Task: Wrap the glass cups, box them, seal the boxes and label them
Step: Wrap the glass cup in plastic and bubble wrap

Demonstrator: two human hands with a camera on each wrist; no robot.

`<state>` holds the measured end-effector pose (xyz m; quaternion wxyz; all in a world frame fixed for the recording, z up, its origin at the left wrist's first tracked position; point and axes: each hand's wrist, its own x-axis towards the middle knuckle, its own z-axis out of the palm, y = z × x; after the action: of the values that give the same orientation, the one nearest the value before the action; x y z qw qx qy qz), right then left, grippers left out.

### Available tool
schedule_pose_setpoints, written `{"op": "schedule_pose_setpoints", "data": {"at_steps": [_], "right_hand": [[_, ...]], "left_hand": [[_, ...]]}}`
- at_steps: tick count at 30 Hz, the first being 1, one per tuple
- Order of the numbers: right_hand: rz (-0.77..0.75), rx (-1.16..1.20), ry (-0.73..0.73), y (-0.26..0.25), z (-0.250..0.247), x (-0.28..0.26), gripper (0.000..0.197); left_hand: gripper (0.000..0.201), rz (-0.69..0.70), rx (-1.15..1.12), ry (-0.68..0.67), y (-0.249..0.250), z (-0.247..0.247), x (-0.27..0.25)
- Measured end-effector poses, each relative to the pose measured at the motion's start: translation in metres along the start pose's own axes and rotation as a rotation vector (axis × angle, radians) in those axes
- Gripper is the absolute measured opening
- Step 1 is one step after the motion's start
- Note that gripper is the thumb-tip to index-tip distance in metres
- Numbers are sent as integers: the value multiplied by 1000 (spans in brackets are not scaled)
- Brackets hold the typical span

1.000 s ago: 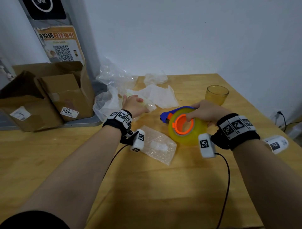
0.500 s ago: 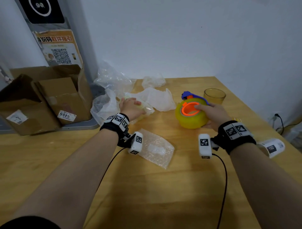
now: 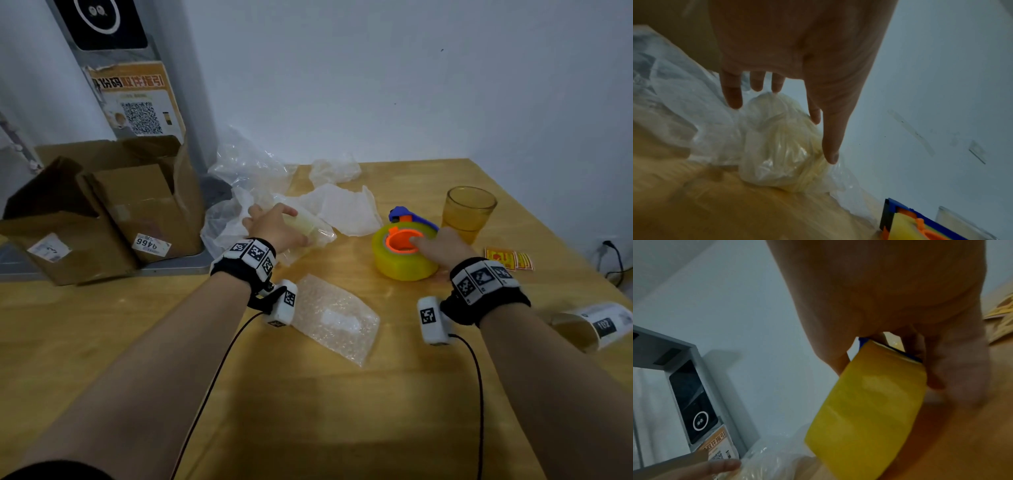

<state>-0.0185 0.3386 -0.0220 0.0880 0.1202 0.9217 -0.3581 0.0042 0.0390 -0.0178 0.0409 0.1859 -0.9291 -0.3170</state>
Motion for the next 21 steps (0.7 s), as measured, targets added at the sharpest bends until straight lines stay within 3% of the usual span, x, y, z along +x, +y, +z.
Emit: {"op": "schedule_pose_setpoints", "data": {"at_steps": [5, 8, 11, 13, 16, 18, 21], "right_hand": [[-13, -143, -44, -1, 1, 1, 58], [7, -301, 1, -12, -3, -5, 67], [-107, -356, 83, -28, -4, -15, 70], [-216, -254, 104, -42, -3, -20, 66], [-368, 79, 6, -61, 1, -30, 51], [-369, 256, -111, -71, 5, -41, 49], [-349, 338, -211, -79, 13, -47, 59]], "left_hand": [[76, -35, -14, -11, 1, 7, 0], [71, -73, -46, 26, 2, 4, -1], [66, -70, -193, 24, 5, -5, -3], [67, -45, -298, 25, 8, -10, -4], [67, 12, -411, 29, 14, -14, -10], [64, 58, -454, 31, 18, -10, -13], [61, 105, -504, 36, 22, 0, -17]]}}
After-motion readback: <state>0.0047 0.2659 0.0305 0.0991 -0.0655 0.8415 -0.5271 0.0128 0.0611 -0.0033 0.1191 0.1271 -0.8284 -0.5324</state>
